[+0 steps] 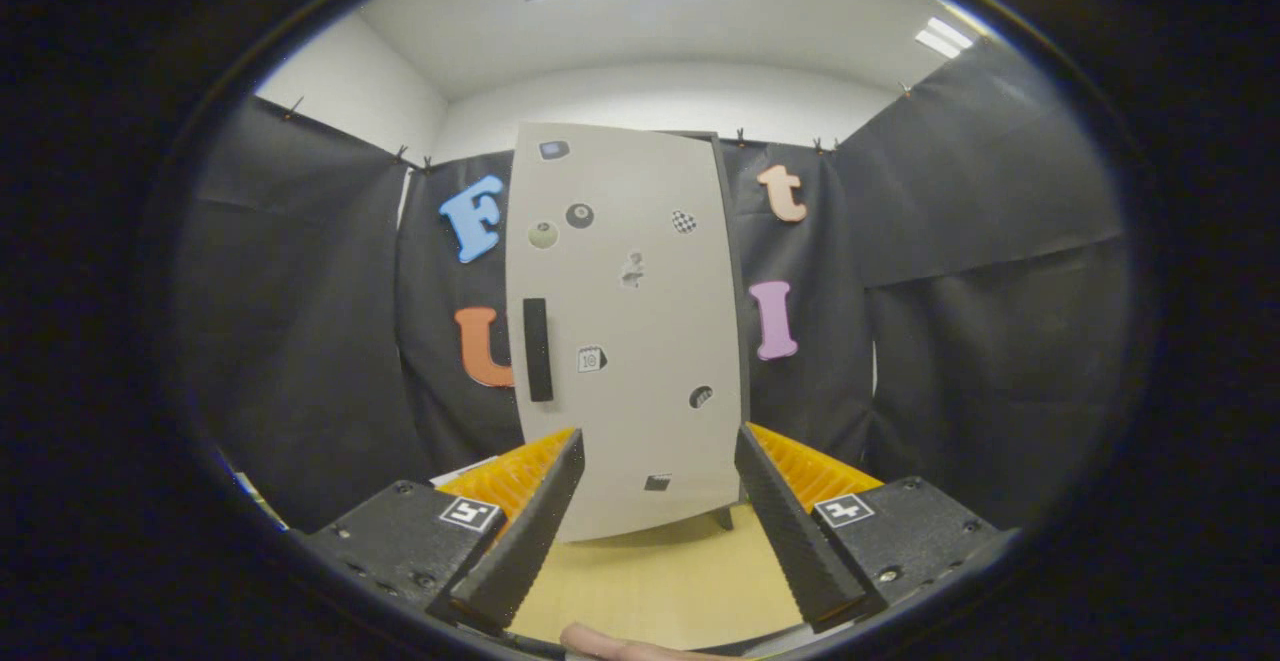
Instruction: Open the shoe cabinet door, grab the shoes and put them into the shoe cabinet, then close the shoe cabinet door.
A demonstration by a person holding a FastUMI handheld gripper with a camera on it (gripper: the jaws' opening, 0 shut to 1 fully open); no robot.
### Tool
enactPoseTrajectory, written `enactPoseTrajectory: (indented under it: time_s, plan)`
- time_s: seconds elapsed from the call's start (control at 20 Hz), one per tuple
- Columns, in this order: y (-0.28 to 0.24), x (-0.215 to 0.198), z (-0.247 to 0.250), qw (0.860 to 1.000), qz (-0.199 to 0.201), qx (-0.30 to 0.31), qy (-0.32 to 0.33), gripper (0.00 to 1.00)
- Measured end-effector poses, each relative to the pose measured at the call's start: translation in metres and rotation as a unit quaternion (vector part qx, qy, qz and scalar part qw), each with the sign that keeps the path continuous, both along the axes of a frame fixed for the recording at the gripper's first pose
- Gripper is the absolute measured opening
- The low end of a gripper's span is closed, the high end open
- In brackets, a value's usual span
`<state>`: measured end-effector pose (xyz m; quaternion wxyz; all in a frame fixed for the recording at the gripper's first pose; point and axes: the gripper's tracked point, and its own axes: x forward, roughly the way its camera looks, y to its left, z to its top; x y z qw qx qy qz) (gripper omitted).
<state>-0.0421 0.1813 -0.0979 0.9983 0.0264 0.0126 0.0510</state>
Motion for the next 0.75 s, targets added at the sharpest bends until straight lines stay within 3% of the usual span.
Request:
enactPoseTrajectory:
  time_s: [0.1,0.25,0.5,0.75]
  plan:
    - [-0.008,-0.007,-0.007,1.0,-0.009,-0.006,-0.014,0.99]
    - [0.003,-0.015,-0.027,1.0,0.015,-0.018,-0.011,0.99]
    - [-0.008,-0.012,-0.04,1.0,0.022,-0.021,-0.006,0.99]
    - [-0.032,0.004,-0.056,1.0,-0.009,0.009,0.017,0.99]
